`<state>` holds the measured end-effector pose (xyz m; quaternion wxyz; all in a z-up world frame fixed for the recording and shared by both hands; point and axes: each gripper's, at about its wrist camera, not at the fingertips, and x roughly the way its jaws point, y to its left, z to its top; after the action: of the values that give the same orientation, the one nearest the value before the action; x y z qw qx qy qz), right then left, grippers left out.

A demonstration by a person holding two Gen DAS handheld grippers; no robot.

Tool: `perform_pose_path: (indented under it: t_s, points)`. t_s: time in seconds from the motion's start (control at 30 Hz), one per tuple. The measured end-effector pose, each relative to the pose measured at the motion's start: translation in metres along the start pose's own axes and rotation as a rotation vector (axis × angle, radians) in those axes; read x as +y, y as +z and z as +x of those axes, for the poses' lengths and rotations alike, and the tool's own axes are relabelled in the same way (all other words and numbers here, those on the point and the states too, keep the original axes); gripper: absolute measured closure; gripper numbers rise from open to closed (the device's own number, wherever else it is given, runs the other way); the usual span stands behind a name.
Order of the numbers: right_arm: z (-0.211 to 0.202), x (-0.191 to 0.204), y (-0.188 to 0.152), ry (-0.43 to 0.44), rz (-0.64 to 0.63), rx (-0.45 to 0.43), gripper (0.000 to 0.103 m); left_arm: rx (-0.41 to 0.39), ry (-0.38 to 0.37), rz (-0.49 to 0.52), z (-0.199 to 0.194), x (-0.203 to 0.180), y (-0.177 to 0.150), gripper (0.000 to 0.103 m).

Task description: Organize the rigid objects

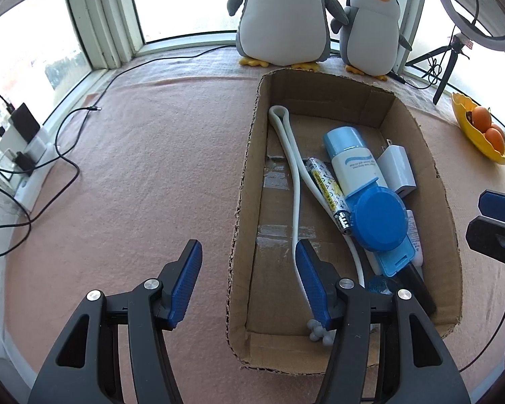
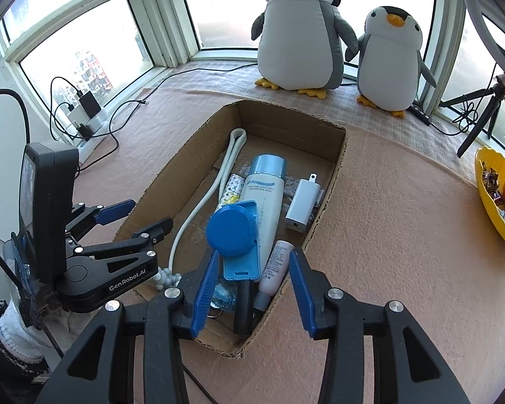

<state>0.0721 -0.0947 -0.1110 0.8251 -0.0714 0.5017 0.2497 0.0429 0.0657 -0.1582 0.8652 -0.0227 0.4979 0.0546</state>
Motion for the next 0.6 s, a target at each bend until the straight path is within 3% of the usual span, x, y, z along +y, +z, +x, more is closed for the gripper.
perform_pose_path:
  t_s: [0.37, 0.6]
  points:
    - [-0.033, -0.022, -0.01, -0.057, 0.071, -0.072, 0.05, -0.075, -0.028, 0.053, -0.047, -0.022, 0.006, 0.043]
    - [-0.067, -0.035, -0.018, -0.147, 0.117, -0.155, 0.045, -0.153, -0.036, 0.084, -0.089, -0.037, 0.01, 0.039]
